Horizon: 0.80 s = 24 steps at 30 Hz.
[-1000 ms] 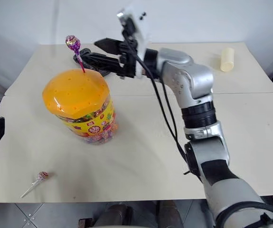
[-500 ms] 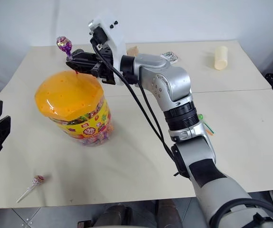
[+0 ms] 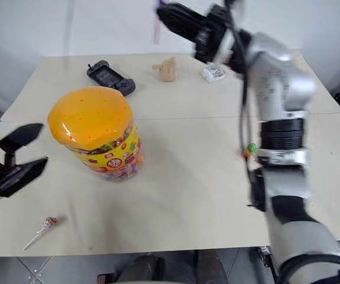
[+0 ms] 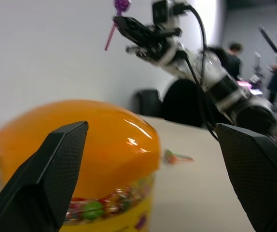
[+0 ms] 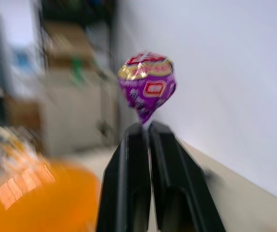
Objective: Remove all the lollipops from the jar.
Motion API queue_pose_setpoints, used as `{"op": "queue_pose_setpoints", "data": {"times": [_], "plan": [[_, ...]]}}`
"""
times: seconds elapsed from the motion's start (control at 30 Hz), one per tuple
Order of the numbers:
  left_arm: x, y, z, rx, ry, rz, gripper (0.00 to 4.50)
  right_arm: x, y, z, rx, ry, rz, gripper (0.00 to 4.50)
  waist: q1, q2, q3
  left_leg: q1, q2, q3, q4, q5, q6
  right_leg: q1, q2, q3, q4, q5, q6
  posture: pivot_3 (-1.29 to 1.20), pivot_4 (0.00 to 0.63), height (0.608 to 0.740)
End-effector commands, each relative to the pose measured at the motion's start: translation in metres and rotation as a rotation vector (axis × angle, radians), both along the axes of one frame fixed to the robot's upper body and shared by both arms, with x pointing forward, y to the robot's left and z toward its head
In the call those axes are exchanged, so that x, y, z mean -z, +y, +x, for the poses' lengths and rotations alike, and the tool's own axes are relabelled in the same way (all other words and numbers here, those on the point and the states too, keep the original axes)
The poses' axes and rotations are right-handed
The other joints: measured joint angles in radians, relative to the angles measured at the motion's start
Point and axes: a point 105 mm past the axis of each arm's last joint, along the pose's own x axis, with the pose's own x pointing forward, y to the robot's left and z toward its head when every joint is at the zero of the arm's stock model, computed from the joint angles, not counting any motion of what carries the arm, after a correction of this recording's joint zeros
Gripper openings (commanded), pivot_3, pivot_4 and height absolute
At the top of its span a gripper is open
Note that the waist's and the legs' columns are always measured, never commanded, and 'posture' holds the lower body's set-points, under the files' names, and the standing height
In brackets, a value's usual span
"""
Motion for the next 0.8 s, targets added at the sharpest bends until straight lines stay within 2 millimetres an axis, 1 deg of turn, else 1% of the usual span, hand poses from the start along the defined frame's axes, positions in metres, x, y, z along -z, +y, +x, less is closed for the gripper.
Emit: {"op": "queue_pose_setpoints", "data": {"times": [0.03, 0.07, 0.1, 0.17, 0.23, 0.3, 0.33, 0.4, 0.5, 0.57, 0.67, 0.7, 0.8], "plan": [[0.011, -0.008, -0.007, 0.08, 0.031, 0.119, 4.5, 0.038, -0.072, 0.009, 0.294, 0.093, -0.276, 0.07, 0.01, 0.0, 0.0, 0.0, 0.0, 0.0, 0.0, -0.001, 0.001, 0.0, 0.0, 0.0, -0.001, 0.0, 0.0, 0.0, 0.15, 0.74], [0.013, -0.006, -0.007, 0.079, 0.037, 0.129, 4.5, 0.055, -0.095, 0.01, 0.383, 0.122, -0.383, 0.07, 0.011, 0.002, 0.001, 0.0, 0.0, 0.001, 0.0, -0.001, 0.002, 0.0, 0.0, 0.001, -0.003, 0.0, 0.0, 0.0, 0.15, 0.74], [0.015, -0.003, -0.006, 0.077, 0.044, 0.139, 4.5, 0.077, -0.121, 0.009, 0.48, 0.163, -0.506, 0.07, 0.011, 0.004, 0.002, 0.0, -0.001, 0.003, 0.0, -0.002, 0.003, 0.0, 0.0, 0.002, -0.003, 0.0, 0.0, 0.0, 0.15, 0.74], [0.02, 0.0, -0.006, 0.081, 0.055, 0.163, 4.5, 0.115, -0.166, -0.001, 0.6, 0.237, -0.713, 0.07, 0.009, 0.004, 0.002, -0.001, 0.0, 0.005, -0.001, -0.002, 0.003, -0.001, 0.0, 0.003, -0.004, 0.0, 0.0, 0.0, 0.15, 0.74], [0.026, -0.002, -0.006, 0.099, 0.069, 0.199, 4.5, 0.145, -0.195, -0.01, 0.659, 0.332, -0.767, 0.07, 0.002, 0.006, 0.003, 0.0, 0.001, 0.007, -0.001, -0.002, 0.002, -0.002, 0.001, 0.003, -0.004, 0.0, 0.0, 0.0, 0.15, 0.74], [0.033, -0.003, -0.007, 0.117, 0.088, 0.235, 4.5, 0.173, -0.214, -0.016, 0.688, 0.408, -0.776, 0.07, -0.005, 0.006, 0.003, 0.001, 0.002, 0.01, 0.0, -0.002, 0.002, -0.002, 0.001, 0.005, -0.003, 0.0, 0.0, 0.0, 0.15, 0.74], [0.034, -0.003, -0.007, 0.121, 0.088, 0.244, 4.5, 0.184, -0.22, -0.019, 0.696, 0.434, -0.775, 0.07, -0.005, 0.006, 0.003, 0.003, 0.002, 0.013, 0.0, -0.002, 0.002, -0.002, 0.001, 0.005, -0.002, 0.0, 0.0, 0.0, 0.15, 0.74], [0.035, -0.003, -0.007, 0.123, 0.086, 0.25, 4.5, 0.201, -0.226, -0.022, 0.689, 0.462, -0.771, 0.07, -0.006, 0.006, 0.004, 0.006, 0.003, 0.018, 0.0, -0.002, 0.002, 0.0, 0.001, 0.007, -0.001, 0.0, 0.001, 0.0, 0.15, 0.74], [0.034, -0.002, -0.007, 0.121, 0.079, 0.261, 4.5, 0.221, -0.237, -0.026, 0.707, 0.5, -0.776, 0.07, -0.003, 0.006, 0.004, 0.007, 0.004, 0.019, 0.0, -0.002, 0.002, -0.001, 0.001, 0.008, -0.001, 0.001, 0.001, 0.0, 0.15, 0.74], [0.033, 0.0, -0.005, 0.105, 0.077, 0.272, 4.5, 0.227, -0.242, -0.027, 0.727, 0.527, -0.754, 0.07, -0.002, 0.006, 0.004, 0.006, 0.004, 0.019, 0.001, -0.002, 0.002, -0.001, 0.001, 0.008, -0.001, 0.001, 0.001, 0.0, 0.15, 0.74], [0.033, 0.002, -0.004, 0.086, 0.085, 0.278, 4.5, 0.23, -0.244, -0.031, 0.707, 0.562, -0.741, 0.7, 0.004, 0.006, 0.004, 0.006, 0.003, 0.018, 0.001, -0.003, 0.003, -0.001, 0.0, 0.007, -0.001, 0.001, 0.001, 0.0, 0.15, 0.74], [0.033, 0.003, -0.004, 0.076, 0.094, 0.285, 4.5, 0.229, -0.244, -0.032, 0.704, 0.559, -0.735, 1.01, 0.005, 0.006, 0.004, 0.006, 0.003, 0.018, 0.001, -0.003, 0.003, 0.0, 0.0, 0.007, -0.002, 0.001, 0.002, 0.0, 0.15, 0.74], [0.035, 0.009, -0.001, 0.029, 0.112, 0.29, 4.5, 0.217, -0.245, -0.032, 0.696, 0.503, -0.705, 2.0, 0.008, 0.006, 0.004, 0.005, 0.003, 0.018, 0.002, -0.003, 0.003, 0.0, 0.0, 0.007, -0.003, 0.001, 0.002, 0.0, 0.15, 0.74]]}}
